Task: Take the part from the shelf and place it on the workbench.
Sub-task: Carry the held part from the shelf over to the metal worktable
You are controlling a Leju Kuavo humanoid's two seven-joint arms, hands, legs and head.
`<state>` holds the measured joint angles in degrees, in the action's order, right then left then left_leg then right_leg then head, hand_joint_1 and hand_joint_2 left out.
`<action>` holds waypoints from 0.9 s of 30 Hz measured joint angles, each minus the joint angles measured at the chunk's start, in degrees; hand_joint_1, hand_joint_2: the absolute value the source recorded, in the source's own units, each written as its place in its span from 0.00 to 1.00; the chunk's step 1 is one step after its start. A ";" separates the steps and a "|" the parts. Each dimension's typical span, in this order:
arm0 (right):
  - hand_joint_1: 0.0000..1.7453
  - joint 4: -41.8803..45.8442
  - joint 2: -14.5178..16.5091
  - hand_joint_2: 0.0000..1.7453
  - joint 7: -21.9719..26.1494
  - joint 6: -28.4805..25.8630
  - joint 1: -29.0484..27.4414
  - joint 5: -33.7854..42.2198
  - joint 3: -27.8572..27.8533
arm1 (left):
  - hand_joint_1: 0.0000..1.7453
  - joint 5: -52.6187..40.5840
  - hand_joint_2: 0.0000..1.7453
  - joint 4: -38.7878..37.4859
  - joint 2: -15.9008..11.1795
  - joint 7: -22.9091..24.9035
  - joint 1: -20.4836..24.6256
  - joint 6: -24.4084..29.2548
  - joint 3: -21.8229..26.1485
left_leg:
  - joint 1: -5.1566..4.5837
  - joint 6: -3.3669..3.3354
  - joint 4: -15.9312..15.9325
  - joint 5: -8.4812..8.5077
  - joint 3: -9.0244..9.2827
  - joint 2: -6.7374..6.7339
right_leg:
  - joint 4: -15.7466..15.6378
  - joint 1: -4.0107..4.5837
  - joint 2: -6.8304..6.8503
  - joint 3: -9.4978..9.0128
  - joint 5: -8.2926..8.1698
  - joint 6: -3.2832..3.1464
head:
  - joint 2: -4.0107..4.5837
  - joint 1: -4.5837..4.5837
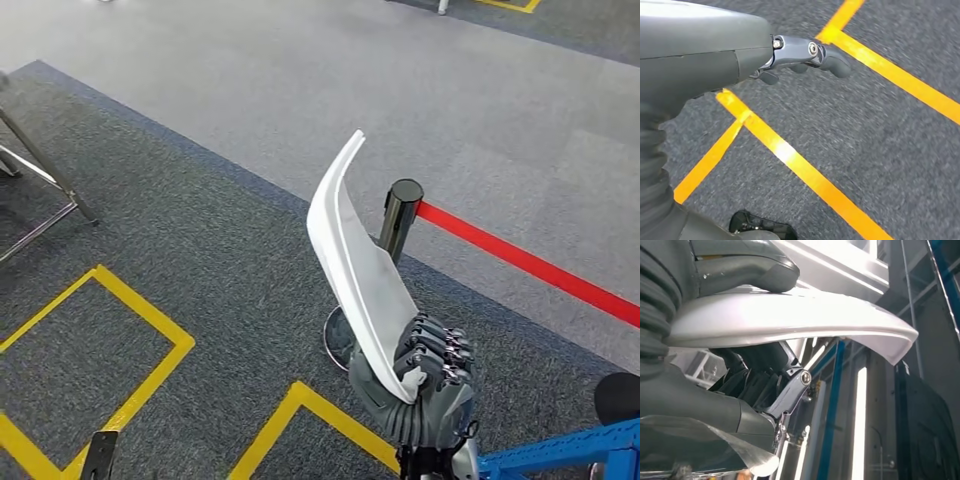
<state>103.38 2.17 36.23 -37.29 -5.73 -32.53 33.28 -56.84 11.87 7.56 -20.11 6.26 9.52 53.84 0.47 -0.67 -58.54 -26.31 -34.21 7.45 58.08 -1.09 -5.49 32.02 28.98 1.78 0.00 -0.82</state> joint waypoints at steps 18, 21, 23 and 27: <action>1.00 0.09 0.01 1.00 1.27 0.00 -1.51 0.39 -1.61 | 0.00 0.30 1.00 -0.02 0.11 0.40 -0.19 0.09 0.40 | -0.93 -0.68 0.29 -0.12 0.24 -10.51 | -0.25 0.96 12.05 -3.03 3.02 0.26 | 0.00 0.45; 1.00 0.16 0.00 1.00 0.96 0.00 -1.64 0.20 -1.63 | 0.00 0.53 1.00 -0.02 0.29 0.09 -0.19 0.01 0.61 | -0.50 -1.57 0.58 0.03 0.52 -8.19 | 8.66 0.67 6.79 1.27 7.49 0.77 | 0.00 -0.03; 1.00 0.16 -0.01 1.00 0.74 0.00 -1.86 0.12 -1.63 | 0.00 0.63 1.00 -0.02 0.33 0.03 -0.24 -0.02 0.69 | -0.48 -1.71 0.54 0.01 0.54 -6.50 | 15.13 0.59 5.72 5.15 9.17 0.87 | 0.00 -0.19; 1.00 0.17 -0.01 1.00 0.44 0.00 -1.96 -0.23 -1.63 | 0.00 0.65 1.00 -0.02 0.53 0.03 -0.40 -0.06 0.90 | -0.33 -1.30 0.24 -0.22 0.71 -3.04 | 6.24 0.19 3.16 2.75 2.07 0.72 | 0.00 -0.21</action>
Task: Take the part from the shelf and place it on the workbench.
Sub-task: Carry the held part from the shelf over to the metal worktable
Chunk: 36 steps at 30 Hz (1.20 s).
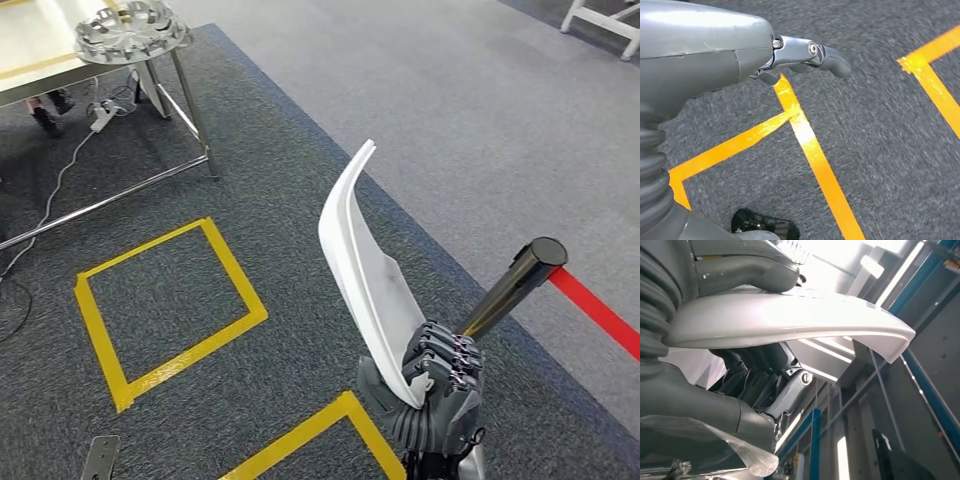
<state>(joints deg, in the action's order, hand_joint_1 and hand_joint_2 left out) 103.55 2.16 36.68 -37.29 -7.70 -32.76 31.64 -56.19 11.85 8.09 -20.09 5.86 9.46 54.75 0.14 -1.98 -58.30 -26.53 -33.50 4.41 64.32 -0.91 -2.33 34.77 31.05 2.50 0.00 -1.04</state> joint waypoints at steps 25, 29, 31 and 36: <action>1.00 0.14 -0.05 1.00 -0.55 0.00 0.45 -0.74 0.01 | 0.00 -0.66 1.00 -0.02 -0.05 0.00 -0.26 -0.11 0.27 | 0.07 -0.10 0.44 0.06 0.03 -4.26 | 4.29 0.25 3.09 -0.52 6.25 -0.02 | 0.00 0.01; 1.00 0.10 -0.08 1.00 -0.57 0.00 0.38 -0.74 0.01 | 0.00 -0.66 1.00 -0.02 -0.03 0.00 -0.29 -0.13 0.29 | 0.11 -0.10 0.33 -0.08 0.23 -1.09 | 6.05 0.20 2.08 2.49 3.19 -0.03 | 0.00 -0.03; 1.00 0.10 -0.09 1.00 -0.57 0.00 0.40 -0.74 0.01 | 0.00 -0.66 1.00 -0.02 0.04 0.00 -0.25 -0.15 0.30 | 0.15 0.27 0.07 -0.29 0.22 0.49 | -1.59 -0.04 -0.18 -0.40 -0.92 -0.32 | 0.00 -0.03; 1.00 0.11 -0.10 1.00 -0.57 0.00 0.51 -0.77 0.07 | 0.00 -0.66 1.00 -0.02 0.01 0.01 -0.51 -0.17 0.31 | 0.48 2.13 -0.23 -0.08 -0.73 2.55 | -6.08 -0.11 -0.90 -2.90 -2.00 -1.79 | 0.00 0.04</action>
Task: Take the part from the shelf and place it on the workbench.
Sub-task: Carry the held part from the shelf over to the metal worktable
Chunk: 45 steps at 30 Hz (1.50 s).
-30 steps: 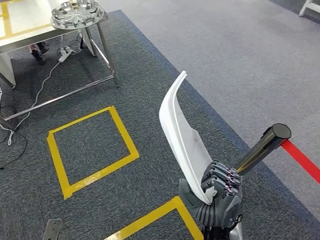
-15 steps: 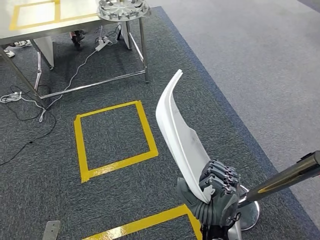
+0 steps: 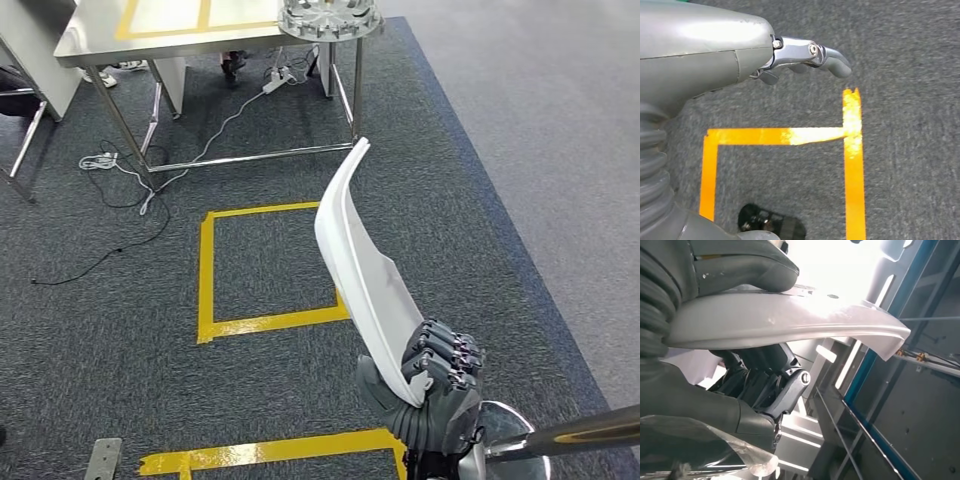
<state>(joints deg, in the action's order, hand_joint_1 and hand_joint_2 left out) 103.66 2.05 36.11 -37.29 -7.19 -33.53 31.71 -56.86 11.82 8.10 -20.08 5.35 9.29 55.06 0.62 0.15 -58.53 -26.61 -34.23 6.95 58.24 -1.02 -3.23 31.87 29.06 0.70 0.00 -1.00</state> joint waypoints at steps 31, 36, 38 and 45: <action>1.00 -0.40 -0.01 1.00 -3.17 0.00 -0.60 0.31 -0.08 | 0.00 0.80 1.00 0.00 0.53 1.10 0.26 -0.09 0.62 | -0.11 0.46 0.13 -2.29 1.80 -6.15 | 0.03 0.12 2.99 -0.07 0.83 -0.46 | -0.01 0.40; 1.00 -0.43 0.00 1.00 -3.30 0.01 -0.86 0.38 -0.13 | 0.00 0.76 1.00 0.02 0.67 1.11 0.10 -0.09 0.84 | 0.15 1.54 -15.46 -6.44 -7.09 -6.28 | -0.18 -0.09 3.34 -3.37 3.26 -1.36 | 0.00 0.92; 1.00 -0.44 0.00 1.00 -3.43 0.04 -0.98 0.47 -0.13 | 0.00 0.73 1.00 0.02 0.67 1.13 -0.15 -0.09 0.91 | 0.13 1.38 -15.93 -3.66 -9.23 -6.28 | -0.20 -0.09 3.31 -4.92 4.66 -1.22 | 0.00 0.96; 1.00 -0.44 0.00 1.00 -3.80 0.15 -0.89 0.87 -0.08 | 0.00 0.64 1.00 0.02 0.49 1.16 -0.30 -0.14 0.96 | -0.86 -1.40 -1.14 1.35 -2.62 -6.76 | -2.81 -0.03 3.47 -11.25 6.76 0.89 | -0.01 1.02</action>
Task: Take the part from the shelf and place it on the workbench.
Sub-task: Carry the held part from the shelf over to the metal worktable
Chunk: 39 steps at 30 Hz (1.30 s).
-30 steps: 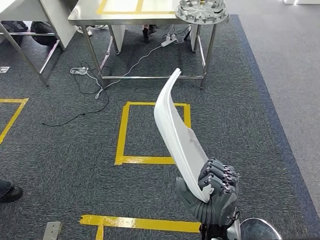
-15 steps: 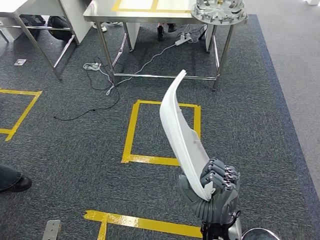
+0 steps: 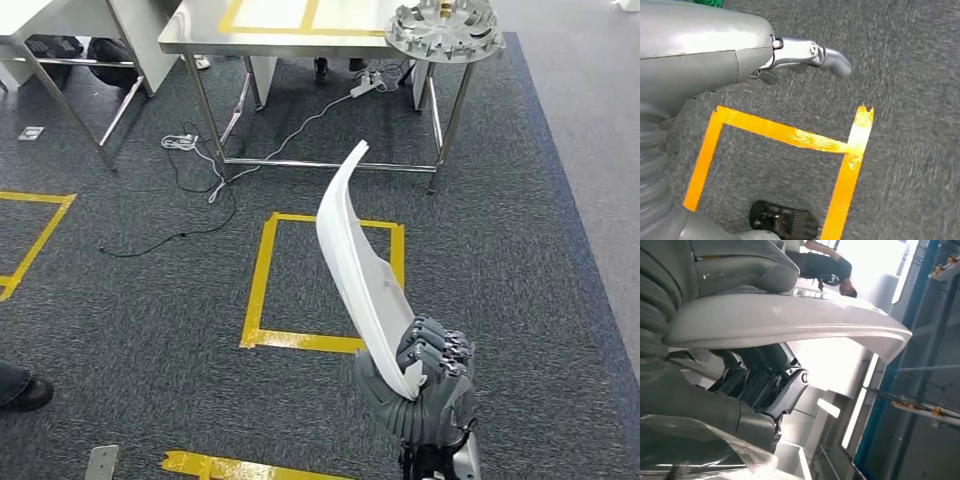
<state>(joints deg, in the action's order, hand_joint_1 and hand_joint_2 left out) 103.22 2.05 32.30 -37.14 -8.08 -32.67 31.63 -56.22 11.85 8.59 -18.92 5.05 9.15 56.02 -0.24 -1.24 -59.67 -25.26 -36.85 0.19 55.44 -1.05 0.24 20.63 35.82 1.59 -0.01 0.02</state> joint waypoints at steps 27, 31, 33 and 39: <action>1.00 0.12 -0.50 1.00 0.14 0.03 0.03 0.49 -0.04 | 0.00 -0.49 1.00 -0.08 -0.03 0.26 0.23 0.03 0.10 | 1.28 2.57 -2.67 -6.16 2.05 0.18 | 2.73 0.12 -0.84 7.60 -4.63 -1.29 | -0.02 0.04; 1.00 0.15 -0.50 1.00 0.09 0.03 0.03 0.61 -0.10 | 0.00 -0.63 1.00 -0.08 0.00 0.38 0.27 0.04 0.13 | 1.27 1.24 -0.04 -2.06 2.95 0.09 | 2.88 0.34 -0.96 5.66 -3.22 0.46 | 0.00 0.23; 1.00 0.17 -0.50 1.00 0.11 0.02 0.12 0.63 -0.11 | 0.00 -0.66 1.00 -0.07 0.05 0.38 0.37 0.06 0.13 | 1.33 0.44 0.23 -2.19 3.93 0.20 | 5.33 0.30 -0.77 6.62 -2.57 0.97 | -0.01 0.08; 1.00 0.16 -0.52 1.00 0.11 0.01 -0.07 0.67 -0.30 | 0.00 -0.66 1.00 -0.07 0.03 0.38 0.40 0.11 0.13 | 1.10 -0.65 0.34 -4.36 6.04 0.37 | 17.81 0.41 -0.65 18.36 1.42 0.93 | -0.02 -0.44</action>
<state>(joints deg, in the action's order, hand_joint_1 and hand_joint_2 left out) 103.38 1.53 32.41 -37.13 -8.15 -32.00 31.33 -56.88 11.78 8.62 -18.53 5.44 9.27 56.15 0.86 -1.90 -59.33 -29.61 -30.82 0.56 73.25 -0.64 -0.41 38.98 37.24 2.53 -0.02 -0.42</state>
